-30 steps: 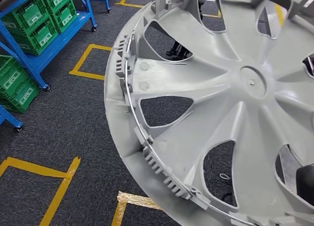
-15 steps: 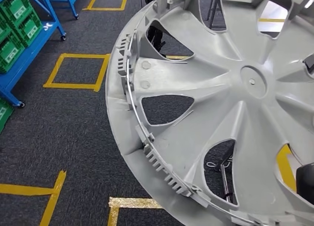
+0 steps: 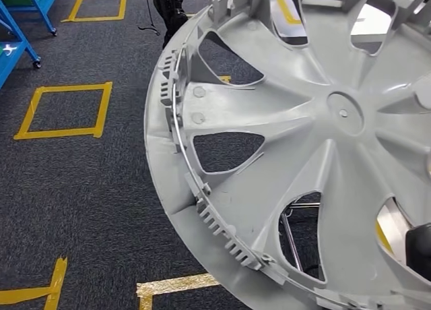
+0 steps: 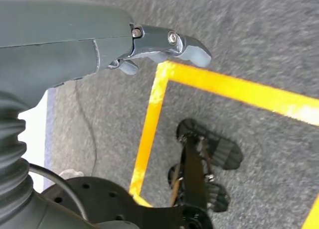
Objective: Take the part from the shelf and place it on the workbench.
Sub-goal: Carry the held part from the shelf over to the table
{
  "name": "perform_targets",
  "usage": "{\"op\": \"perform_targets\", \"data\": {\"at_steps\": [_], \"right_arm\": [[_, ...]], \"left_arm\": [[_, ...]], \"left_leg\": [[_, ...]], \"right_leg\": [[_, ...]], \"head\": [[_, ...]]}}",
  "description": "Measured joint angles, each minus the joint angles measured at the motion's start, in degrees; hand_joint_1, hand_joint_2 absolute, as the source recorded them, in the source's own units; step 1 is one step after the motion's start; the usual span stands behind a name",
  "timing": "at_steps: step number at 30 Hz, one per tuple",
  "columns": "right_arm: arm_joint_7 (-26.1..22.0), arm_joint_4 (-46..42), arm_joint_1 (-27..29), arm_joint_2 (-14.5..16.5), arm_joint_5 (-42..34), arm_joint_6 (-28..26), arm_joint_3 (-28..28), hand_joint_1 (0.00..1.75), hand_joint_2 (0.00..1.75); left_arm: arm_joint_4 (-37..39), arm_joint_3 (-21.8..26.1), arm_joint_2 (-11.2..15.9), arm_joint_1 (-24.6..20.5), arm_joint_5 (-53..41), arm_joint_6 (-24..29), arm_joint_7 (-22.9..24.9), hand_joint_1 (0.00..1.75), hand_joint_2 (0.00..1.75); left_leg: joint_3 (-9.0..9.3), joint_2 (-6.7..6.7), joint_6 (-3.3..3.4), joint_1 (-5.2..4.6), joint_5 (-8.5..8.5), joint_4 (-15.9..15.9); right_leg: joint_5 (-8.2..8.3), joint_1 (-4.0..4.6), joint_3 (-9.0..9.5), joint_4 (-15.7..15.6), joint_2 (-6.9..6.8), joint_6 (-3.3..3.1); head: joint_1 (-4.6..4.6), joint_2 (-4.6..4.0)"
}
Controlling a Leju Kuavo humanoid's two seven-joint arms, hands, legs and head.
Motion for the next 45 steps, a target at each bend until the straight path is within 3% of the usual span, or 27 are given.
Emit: {"op": "perform_targets", "data": {"at_steps": [2,4,5,6,8,10,13,14,16,18,19,20,22,23,25,26,28,30,32,34,35,36,38,40,41,43,45], "right_arm": [[-0.08,0.01,-0.04,0.00,-0.02,0.01,-0.04,1.75,1.75],[-0.15,0.01,0.00,0.00,-0.03,0.02,-0.07,1.75,1.75],[-0.19,0.01,0.04,0.00,-0.04,0.01,-0.10,1.75,1.75],[-0.22,0.01,0.06,0.00,-0.06,0.02,-0.13,1.75,1.75],[-0.30,0.01,0.01,0.00,-0.11,0.01,-0.19,1.75,1.75],[-0.39,0.01,-0.06,0.00,-0.15,0.02,-0.23,1.75,1.75],[-0.54,0.01,0.06,0.00,-0.17,0.02,-0.30,1.75,1.75],[-0.55,0.01,0.05,0.00,-0.17,0.01,-0.30,1.75,1.75],[-0.45,0.02,-0.09,0.00,-0.16,0.00,-0.25,1.75,1.75],[-0.17,0.07,-0.27,-0.02,-0.14,0.00,-0.17,1.75,1.75],[-0.04,0.10,-0.32,-0.04,-0.13,0.00,-0.13,1.75,1.75],[0.07,0.12,-0.37,-0.07,-0.13,0.01,-0.07,1.75,1.75],[0.20,0.14,-0.52,-0.12,-0.10,0.02,0.07,1.75,1.75],[0.24,0.15,-0.60,-0.14,-0.09,0.02,0.14,1.75,1.75],[0.30,0.21,-0.84,-0.17,-0.05,0.02,0.25,1.75,1.75],[0.33,0.24,-0.90,-0.19,-0.05,0.02,0.27,1.75,1.75],[0.37,0.25,-0.90,-0.22,-0.07,0.02,0.28,1.75,1.75],[0.37,0.27,-0.95,-0.29,-0.08,0.01,0.28,1.75,1.75],[0.36,0.31,-1.16,-0.40,-0.09,0.01,0.28,1.75,1.75],[0.34,0.35,-1.27,-0.45,-0.09,0.01,0.28,1.75,1.75],[0.34,0.37,-1.27,-0.46,-0.09,0.01,0.28,1.75,1.75],[0.32,0.38,-1.27,-0.47,-0.09,0.02,0.28,1.75,1.75],[0.25,0.37,-1.29,-0.48,-0.10,0.02,0.26,1.75,1.75],[0.12,0.32,-1.33,-0.48,-0.11,0.01,0.24,1.75,1.75],[0.08,0.30,-1.30,-0.48,-0.11,0.00,0.22,1.75,1.75],[0.03,0.20,-1.11,-0.48,-0.12,0.01,0.16,1.75,1.75],[0.03,0.12,-0.98,-0.48,-0.10,0.01,0.12,1.75,1.75]], "left_arm": [[-0.02,-0.11,0.02,0.11,-0.41,0.10,-0.09,0.00,1.75],[-0.03,-0.22,0.02,0.23,-0.69,0.17,-0.12,0.00,1.75],[-0.03,-0.26,0.01,0.20,-0.76,0.17,-0.15,0.00,1.75],[-0.03,-0.30,-0.02,0.13,-0.80,0.17,-0.20,0.00,1.75],[-0.03,-0.46,-0.05,0.01,-0.87,0.17,-0.35,0.00,1.75],[-0.04,-0.66,-0.05,-0.02,-0.93,0.17,-0.51,0.00,1.75],[-0.05,-0.75,-0.14,-0.17,-0.12,-0.32,-0.35,0.00,1.75],[-0.05,-0.61,-0.18,-0.26,0.93,-0.92,0.09,0.00,1.75],[-0.05,0.12,-0.20,-0.40,3.61,-2.18,1.67,0.00,1.75],[-0.05,1.08,-0.26,-0.28,5.13,-2.60,3.46,0.00,1.75],[-0.05,1.41,-0.27,-0.17,5.26,-2.50,4.19,0.00,1.75],[-0.05,1.64,-0.26,-0.07,5.08,-2.30,4.79,0.00,1.75],[-0.05,1.80,-0.15,0.00,4.48,-1.70,5.55,0.00,1.75],[-0.05,1.80,-0.08,-0.02,4.18,-1.36,5.84,0.00,1.75],[-0.05,1.80,0.01,-0.06,3.78,-0.87,6.22,0.00,1.75],[-0.05,1.80,0.02,-0.08,3.66,-0.72,6.31,0.00,1.75],[-0.05,1.80,-0.06,-0.16,3.51,-0.57,6.35,0.00,1.75],[-0.08,1.80,-0.14,-0.24,3.50,-0.50,6.36,0.00,1.75],[-0.09,1.80,-0.14,-0.18,3.48,-0.35,6.49,0.00,1.75],[-0.10,1.80,-0.14,-0.03,3.42,-0.10,6.71,0.00,1.75],[-0.10,1.80,-0.15,-0.01,3.31,0.07,6.79,0.00,1.75],[-0.10,1.80,-0.17,-0.03,3.14,0.29,6.80,0.00,1.75],[-0.11,1.80,-0.22,-0.10,2.67,0.91,6.51,0.00,1.75],[-0.13,1.80,-0.24,-0.13,2.26,1.52,5.92,0.00,1.75],[-0.14,1.80,-0.24,-0.14,2.09,1.71,5.63,0.00,1.75],[-0.14,1.77,-0.28,-0.21,1.86,1.89,5.31,0.00,1.75],[-0.14,1.74,-0.32,-0.29,1.66,1.90,5.21,0.00,1.75]], "left_leg": [[-0.08,1.39,0.33,-0.13,0.04,-0.07],[-0.11,2.87,0.38,-0.25,-0.01,-0.05],[-0.10,3.55,0.35,-0.26,-0.04,-0.04],[-0.06,4.13,0.29,-0.26,-0.08,-0.04],[0.14,5.20,-0.06,-0.40,-0.31,0.06],[0.28,6.00,-0.60,-0.65,-0.54,0.24],[0.42,6.90,-1.42,-0.55,-0.77,0.41],[0.21,6.18,-1.70,-0.41,-1.43,1.10],[-1.77,3.62,-2.13,-0.21,-4.55,5.95],[-5.30,2.07,-2.16,-0.19,-8.03,13.80],[-6.55,1.92,-2.08,-0.21,-8.56,16.34],[-6.91,1.83,-1.92,-0.24,-7.86,16.76],[-4.75,0.95,-1.38,-0.31,-3.69,11.15],[-3.09,-0.40,-1.06,-0.31,-1.80,7.20],[-0.92,-2.67,-0.69,-0.32,-0.10,1.75],[-0.67,-3.14,-0.62,-0.38,-0.25,1.02],[-0.55,-2.14,-0.34,-0.46,0.05,0.37],[-0.32,-0.80,0.22,-0.32,0.53,-0.47],[-0.24,0.70,0.58,-0.34,0.71,-0.87],[-0.30,2.31,0.66,-0.41,0.65,-0.85],[-0.29,3.06,0.62,-0.40,0.61,-0.83],[-0.27,3.75,0.53,-0.37,0.53,-0.80],[-0.08,4.90,0.15,-0.36,0.28,-0.67],[0.13,5.78,-0.50,-0.61,-0.10,-0.38],[0.22,6.18,-0.82,-0.72,-0.20,-0.28],[0.36,6.94,-1.37,-0.64,-0.37,-0.18],[-0.08,5.51,-1.93,-0.34,-1.80,1.46]], "right_leg": [[-3.62,-0.01,-3.41,7.37,-2.80,0.30],[-5.35,-0.15,-5.98,12.82,-3.64,0.55],[-4.60,-0.23,-5.74,12.47,-3.85,0.62],[-3.08,-0.30,-4.43,10.09,-4.15,0.64],[0.14,-0.21,0.14,1.80,-6.13,0.51],[1.17,0.06,2.92,-3.06,-7.44,0.01],[1.29,0.25,2.91,-3.37,-6.07,-1.04],[1.43,0.18,2.87,-3.46,-5.57,-1.39],[1.70,0.02,2.85,-3.60,-4.57,-1.98],[1.77,0.17,2.78,-3.56,-3.31,-2.25],[1.79,0.29,2.79,-3.52,-2.58,-2.31],[1.79,0.39,2.81,-3.47,-1.80,-2.33],[1.79,0.47,2.93,-3.38,-0.30,-2.32],[1.80,0.48,2.93,-3.34,0.32,-2.26],[1.94,0.35,2.59,-3.21,1.45,-1.90],[2.09,0.19,2.31,-3.22,1.98,-1.55],[2.31,-0.12,1.71,-3.26,2.72,-0.81],[0.99,-0.01,0.47,-1.45,0.62,-0.24],[-2.50,0.05,-2.56,4.73,-2.54,0.26],[-5.17,-0.25,-5.72,11.50,-3.54,0.81],[-5.10,-0.43,-6.12,12.51,-3.71,1.06],[-4.00,-0.61,-5.31,11.18,-3.99,1.26],[-0.65,-0.82,-0.92,3.37,-5.89,1.46],[0.99,-0.63,2.78,-2.81,-7.67,0.94],[0.97,-0.46,3.36,-3.77,-7.95,0.55],[1.11,-0.29,3.32,-3.81,-6.76,-0.33],[1.36,-0.39,3.35,-3.99,-5.70,-1.11]], "head": [[0.15,0.00],[0.15,0.00],[0.17,0.00],[0.17,0.00],[0.18,0.00],[0.12,0.00],[0.09,0.00],[0.07,0.00],[-0.06,0.00],[-0.12,0.00],[-0.12,0.00],[-0.12,0.00],[-0.12,0.00],[-0.09,0.00],[-0.07,0.00],[-0.07,0.00],[-0.08,0.00],[0.09,0.00],[0.28,0.00],[0.33,0.00],[0.33,0.00],[0.34,0.00],[0.36,0.00],[0.33,0.00],[0.30,0.00],[0.25,0.00],[0.12,0.00]]}}
